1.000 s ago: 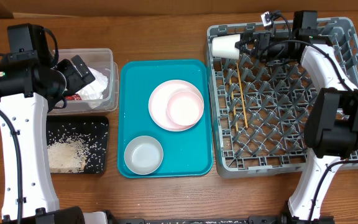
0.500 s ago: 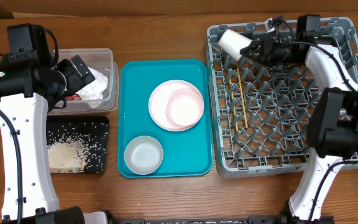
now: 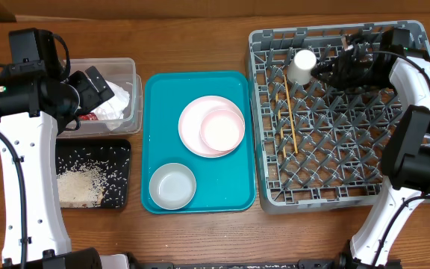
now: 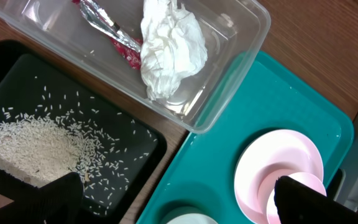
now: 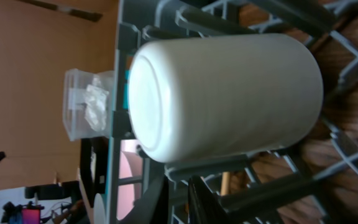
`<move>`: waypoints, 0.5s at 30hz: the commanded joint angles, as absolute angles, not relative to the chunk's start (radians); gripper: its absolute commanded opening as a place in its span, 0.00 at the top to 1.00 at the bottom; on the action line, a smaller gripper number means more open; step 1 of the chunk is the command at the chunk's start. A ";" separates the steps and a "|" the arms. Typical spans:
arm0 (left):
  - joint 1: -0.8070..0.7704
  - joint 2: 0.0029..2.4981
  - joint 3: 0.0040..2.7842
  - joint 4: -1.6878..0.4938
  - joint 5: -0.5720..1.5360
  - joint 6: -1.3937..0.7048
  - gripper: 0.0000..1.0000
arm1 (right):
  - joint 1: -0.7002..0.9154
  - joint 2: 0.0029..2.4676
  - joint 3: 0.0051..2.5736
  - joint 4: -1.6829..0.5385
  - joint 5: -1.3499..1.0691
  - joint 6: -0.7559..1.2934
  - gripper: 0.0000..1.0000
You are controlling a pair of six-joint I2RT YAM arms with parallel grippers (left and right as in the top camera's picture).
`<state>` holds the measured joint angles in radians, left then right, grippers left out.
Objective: Sort waste into correct bins and load items into the dishwasher
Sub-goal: 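Release the cup and move the right gripper back to the plates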
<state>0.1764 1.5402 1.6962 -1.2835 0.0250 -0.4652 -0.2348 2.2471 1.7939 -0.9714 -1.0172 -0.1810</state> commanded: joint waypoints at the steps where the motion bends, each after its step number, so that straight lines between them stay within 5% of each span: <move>1: 0.170 1.543 1.702 -1.282 0.018 -0.456 0.00 | -0.229 2.149 1.795 -1.000 -0.913 -0.192 0.85; 10: 0.170 1.542 1.702 -1.282 0.018 -0.456 0.00 | -0.137 1.843 1.795 -1.023 -0.513 -0.157 0.86; 15: 0.170 1.543 1.702 -1.282 0.019 -0.456 0.00 | 0.012 1.799 1.795 -0.934 -0.187 -0.102 0.96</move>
